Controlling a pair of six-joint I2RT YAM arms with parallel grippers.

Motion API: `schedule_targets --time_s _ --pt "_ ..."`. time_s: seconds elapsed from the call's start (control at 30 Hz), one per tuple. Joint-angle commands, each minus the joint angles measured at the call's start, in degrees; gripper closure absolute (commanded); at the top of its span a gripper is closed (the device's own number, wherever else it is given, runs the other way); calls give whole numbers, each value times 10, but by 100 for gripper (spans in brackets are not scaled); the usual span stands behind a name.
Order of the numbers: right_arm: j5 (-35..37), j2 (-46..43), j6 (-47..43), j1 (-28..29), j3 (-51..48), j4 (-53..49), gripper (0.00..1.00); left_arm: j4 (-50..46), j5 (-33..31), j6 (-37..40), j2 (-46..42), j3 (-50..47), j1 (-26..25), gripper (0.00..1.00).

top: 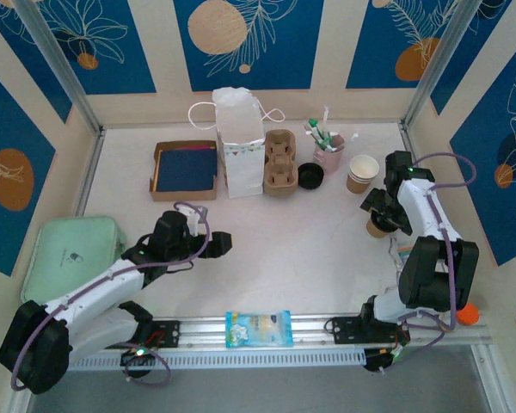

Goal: Pack the takeout coffee

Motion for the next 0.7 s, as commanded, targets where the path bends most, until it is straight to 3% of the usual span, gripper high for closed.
schedule_targets --time_s 0.0,0.43,0.67 --pt "21 -29 0 7 28 -22 1 0 -3 10 6 23 7 4" --pt "35 -88 -9 72 84 -63 1 2 -4 6 10 26 7 3" --pt "-32 -96 -25 141 92 -57 1 5 -8 -1 4 20 7 3"
